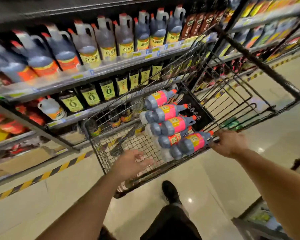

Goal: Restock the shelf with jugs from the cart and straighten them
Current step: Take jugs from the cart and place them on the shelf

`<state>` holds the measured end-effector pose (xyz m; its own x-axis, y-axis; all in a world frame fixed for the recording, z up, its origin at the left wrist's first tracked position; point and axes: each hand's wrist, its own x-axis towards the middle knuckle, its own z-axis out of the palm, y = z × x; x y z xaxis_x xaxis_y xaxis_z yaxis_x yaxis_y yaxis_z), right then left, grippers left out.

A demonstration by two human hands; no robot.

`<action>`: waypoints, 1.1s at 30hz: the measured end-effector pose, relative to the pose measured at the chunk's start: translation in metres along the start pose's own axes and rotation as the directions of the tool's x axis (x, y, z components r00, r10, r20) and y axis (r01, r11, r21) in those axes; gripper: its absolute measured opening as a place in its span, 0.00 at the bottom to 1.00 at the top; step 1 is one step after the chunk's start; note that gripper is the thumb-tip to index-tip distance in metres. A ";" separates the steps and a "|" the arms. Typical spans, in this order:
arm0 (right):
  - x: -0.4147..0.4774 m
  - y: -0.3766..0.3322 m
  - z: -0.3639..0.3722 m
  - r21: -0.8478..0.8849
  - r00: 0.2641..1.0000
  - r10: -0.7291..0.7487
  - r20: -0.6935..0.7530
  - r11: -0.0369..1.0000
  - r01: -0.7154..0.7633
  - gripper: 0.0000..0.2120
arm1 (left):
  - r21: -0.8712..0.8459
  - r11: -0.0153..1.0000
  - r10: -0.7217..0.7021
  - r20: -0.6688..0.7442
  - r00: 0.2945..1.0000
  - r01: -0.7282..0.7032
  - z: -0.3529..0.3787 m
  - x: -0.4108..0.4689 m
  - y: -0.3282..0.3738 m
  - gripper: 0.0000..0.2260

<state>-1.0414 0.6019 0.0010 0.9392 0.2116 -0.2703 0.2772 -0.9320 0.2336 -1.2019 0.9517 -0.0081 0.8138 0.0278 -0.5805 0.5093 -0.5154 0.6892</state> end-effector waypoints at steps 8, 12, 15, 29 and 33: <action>-0.078 -0.118 -0.034 0.160 0.979 0.177 0.100 0.968 -0.191 0.19 | 0.072 0.987 0.142 -0.004 0.990 -0.142 -0.110 -0.041 -0.047 0.22; -0.076 -0.158 -0.061 0.340 0.962 0.263 0.076 0.900 -0.273 0.20 | 0.126 0.974 0.188 -0.008 0.982 -0.186 -0.144 -0.030 -0.043 0.19; -0.059 -0.185 -0.079 0.439 0.951 0.308 0.017 0.852 -0.283 0.20 | 0.205 0.953 0.225 0.019 0.974 -0.224 -0.166 -0.012 -0.033 0.18; 0.042 -0.226 -0.107 0.734 0.796 0.593 0.121 0.487 -0.474 0.26 | 0.321 0.849 0.388 0.162 0.907 -0.420 -0.223 0.104 0.060 0.24; 0.035 -0.217 -0.112 0.790 0.696 0.707 0.126 0.353 -0.502 0.26 | 0.319 0.815 0.417 0.256 0.872 -0.483 -0.214 0.135 0.087 0.16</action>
<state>-1.0464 0.8444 0.0452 0.8239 -0.5490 -0.1407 -0.5335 -0.6675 -0.5194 -0.9880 1.0942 0.0661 0.8505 -0.4098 -0.3297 -0.0673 -0.7065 0.7045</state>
